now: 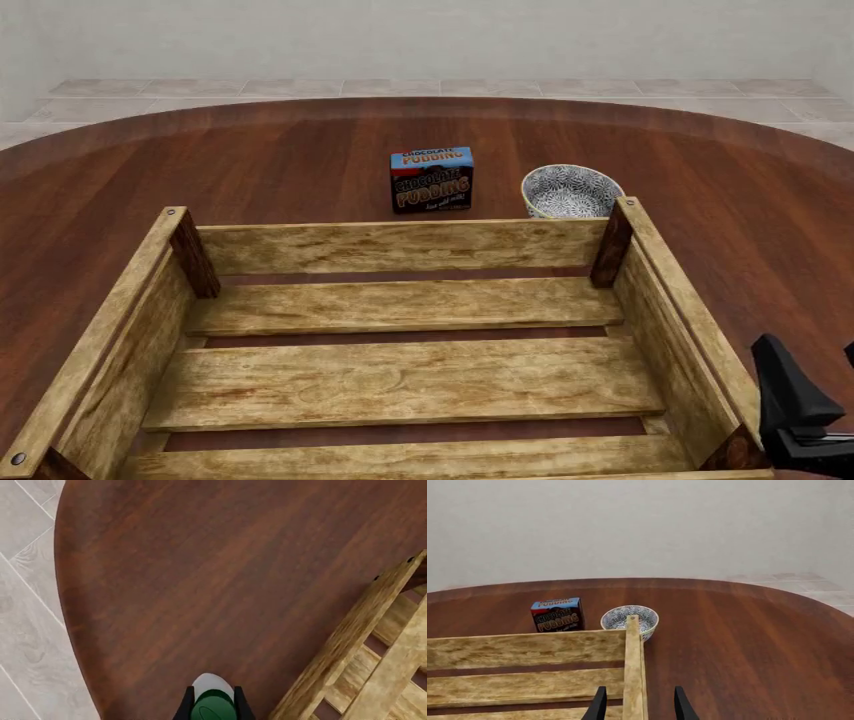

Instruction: Pick up the salad dressing and put it in the tray.

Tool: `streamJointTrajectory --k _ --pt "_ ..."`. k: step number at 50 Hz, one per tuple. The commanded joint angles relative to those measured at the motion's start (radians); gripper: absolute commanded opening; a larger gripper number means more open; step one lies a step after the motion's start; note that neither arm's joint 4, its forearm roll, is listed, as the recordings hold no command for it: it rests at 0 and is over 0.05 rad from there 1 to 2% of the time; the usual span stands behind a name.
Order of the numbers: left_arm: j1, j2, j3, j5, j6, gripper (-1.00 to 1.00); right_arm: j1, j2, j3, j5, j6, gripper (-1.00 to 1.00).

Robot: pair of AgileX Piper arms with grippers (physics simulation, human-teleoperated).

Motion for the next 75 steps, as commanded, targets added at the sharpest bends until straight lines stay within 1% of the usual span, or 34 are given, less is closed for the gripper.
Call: streamJointTrajectory --k 1,5,17,23,29,32,36,41,47,51,53,61,68,69,71,75 --pt "0.01 -0.017 -0.037 0.025 0.005 -1.0 -0.002 -0.006 -0.001 0.007 0.0 1.0" --pt "0.021 -0.003 -0.038 0.002 0.008 -1.0 -0.003 -0.01 -0.002 0.011 0.0 1.0" --pt "0.03 0.011 -0.075 -0.019 -0.004 -1.0 -0.004 -0.016 0.0 0.015 0.0 1.0" --pt "0.034 0.013 -0.116 -0.023 -0.02 -1.0 -0.007 -0.014 -0.003 0.015 0.004 1.0" --pt "0.019 0.017 -0.152 -0.027 -0.036 -1.0 -0.006 -0.014 -0.002 0.014 0.003 1.0" --pt "0.021 0.019 -0.176 -0.032 -0.027 -1.0 -0.006 -0.016 -0.001 0.015 0.002 1.0" --pt "0.021 0.029 -0.184 -0.045 -0.021 -1.0 -0.006 -0.014 -0.005 0.018 0.002 1.0" --pt "0.009 0.01 -0.213 -0.045 0.002 -1.0 -0.004 -0.017 -0.001 0.016 -0.001 1.0" --pt "-0.029 -0.018 -0.256 -0.044 0.02 -1.0 -0.002 -0.017 -0.001 0.017 -0.004 1.0" --pt "-0.066 -0.03 -0.277 -0.037 0.014 -1.0 -0.001 -0.017 -0.003 0.02 -0.007 1.0" --pt "-0.078 -0.041 -0.29 -0.034 0.031 -1.0 0.0 -0.018 -0.003 0.021 -0.008 1.0" --pt "-0.146 -0.057 -0.358 -0.016 0.027 -1.0 -0.001 -0.018 -0.003 0.023 -0.011 1.0" --pt "-0.197 -0.072 -0.436 -0.002 0.052 -1.0 0.004 -0.016 -0.001 0.021 -0.015 1.0" --pt "-0.197 -0.072 -0.436 -0.002 0.052 -1.0 0.005 -0.016 -0.003 0.024 -0.016 1.0" --pt "-0.236 -0.081 -0.472 0.008 0.054 -1.0 0.006 -0.016 -0.003 0.023 -0.017 1.0" --pt "-0.26 -0.085 -0.502 0.012 0.06 -1.0 0.006 -0.016 -0.004 0.025 -0.017 1.0"
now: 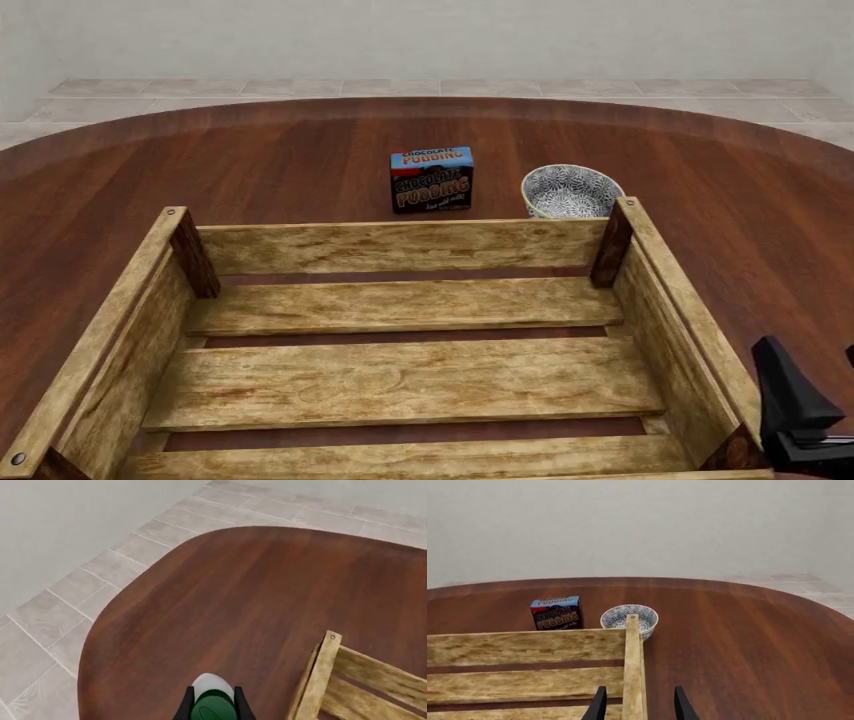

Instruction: Pick up the salad dressing and put it in the tray.

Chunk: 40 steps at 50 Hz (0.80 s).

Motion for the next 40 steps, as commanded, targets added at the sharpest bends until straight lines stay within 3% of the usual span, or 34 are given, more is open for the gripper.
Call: streamJointTrajectory --k 1,13,26,40 --pt "-0.093 -0.02 -0.11 0.02 0.031 -1.0 0.003 0.001 -0.001 0.001 -0.003 1.0" --pt "-0.222 -0.033 -0.217 0.058 0.035 -1.0 0.009 -0.001 0.002 -0.005 -0.007 1.0" --pt "-0.375 -0.034 -0.298 0.064 0.087 -1.0 0.01 0.002 -0.002 -0.002 -0.016 1.0" --pt "-0.532 -0.026 -0.328 0.069 0.14 -1.0 0.012 0.003 0.001 -0.004 -0.022 1.0"
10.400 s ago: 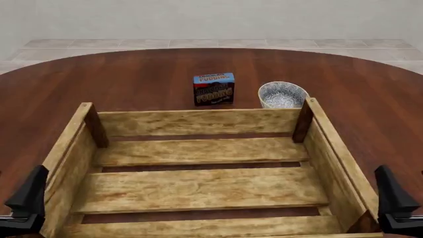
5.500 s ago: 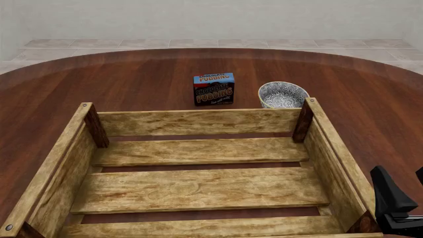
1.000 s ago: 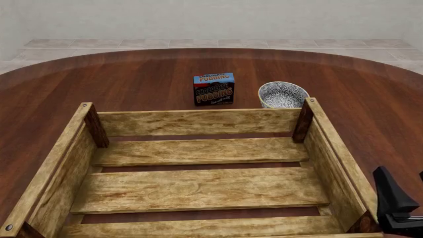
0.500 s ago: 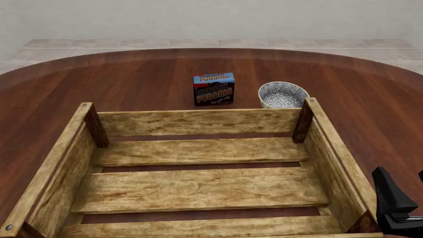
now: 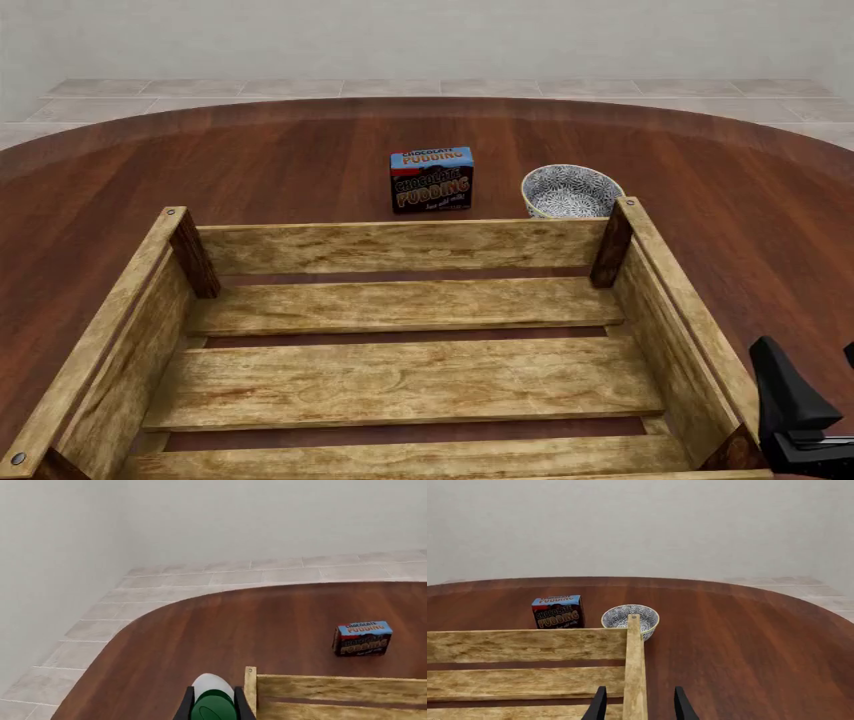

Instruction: Pick up the salad dressing and put it in the tray.

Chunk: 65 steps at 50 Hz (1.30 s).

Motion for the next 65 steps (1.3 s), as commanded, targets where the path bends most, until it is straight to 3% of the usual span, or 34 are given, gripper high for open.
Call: streamJointTrajectory --k 1,20,65 --pt "-0.116 0.001 -0.039 0.0 0.055 -1.0 0.003 0.001 0.0 0.0 -0.007 1.0" --pt "-0.234 0.029 -0.018 -0.033 0.066 -1.0 0.003 0.001 0.002 -0.005 -0.006 1.0" --pt "-0.416 0.088 0.042 -0.125 0.114 -1.0 0.0 -0.001 0.001 -0.006 -0.006 1.0"
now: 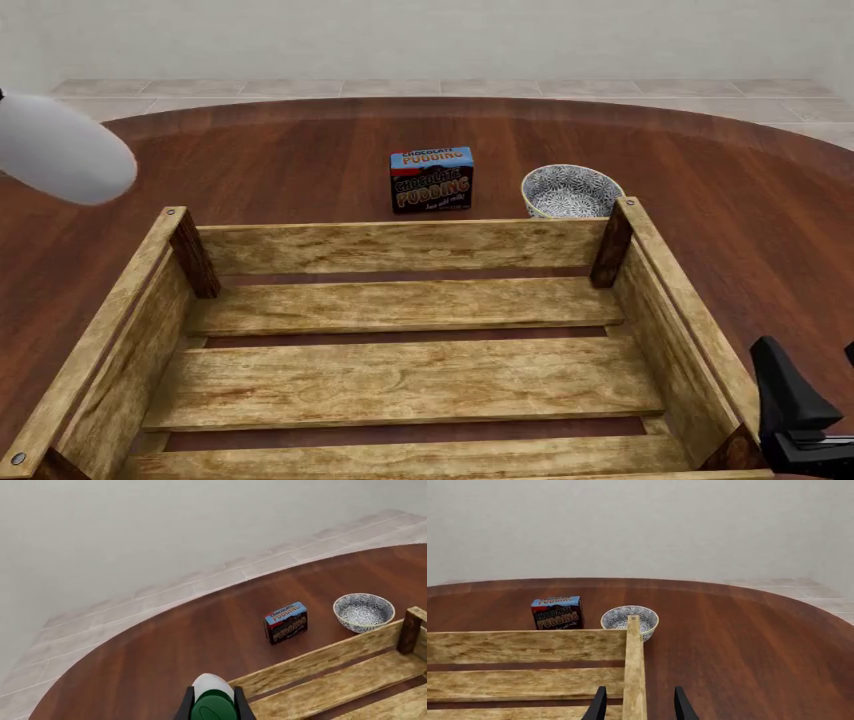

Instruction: Pick up the salad dressing and put it in the tray.

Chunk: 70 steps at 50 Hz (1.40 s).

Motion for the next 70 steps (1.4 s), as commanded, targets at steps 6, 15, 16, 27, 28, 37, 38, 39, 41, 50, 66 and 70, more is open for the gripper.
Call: streamJointTrajectory --k 6,15,16,27,28,37,38,39,41,50,66,70 --pt "-0.073 0.011 0.015 -0.027 0.026 -1.0 0.004 0.003 -0.003 -0.001 -0.008 1.0" --pt "-0.112 0.028 0.022 -0.042 0.028 -1.0 0.001 0.0 -0.001 0.0 -0.01 1.0" --pt "-0.116 0.029 0.023 -0.045 0.03 -1.0 0.002 0.0 -0.002 0.001 -0.011 1.0" --pt "-0.158 0.045 0.032 -0.066 0.037 -1.0 0.001 0.001 0.002 -0.003 -0.012 1.0" --pt "-0.161 0.048 0.032 -0.069 0.037 -1.0 0.002 0.002 0.002 -0.004 -0.012 1.0" --pt "-0.183 0.073 0.033 -0.083 0.035 -1.0 0.003 0.007 0.0 -0.008 -0.012 1.0" --pt "-0.183 0.077 0.037 -0.089 0.036 -1.0 0.003 0.007 0.0 -0.007 -0.011 1.0" --pt "-0.185 0.079 0.039 -0.092 0.039 -1.0 0.002 0.007 0.0 -0.007 -0.011 1.0" --pt "-0.19 0.087 0.04 -0.094 0.039 -1.0 0.001 0.007 0.0 -0.007 -0.01 1.0" --pt "-0.212 0.11 0.049 -0.116 0.049 -1.0 0.001 0.011 0.0 -0.01 -0.011 1.0" --pt "-0.232 0.141 0.06 -0.141 0.051 -1.0 0.0 0.002 -0.003 -0.001 -0.009 1.0" --pt "-0.244 0.142 0.063 -0.145 0.055 -1.0 -0.003 0.001 0.0 -0.003 -0.007 1.0"
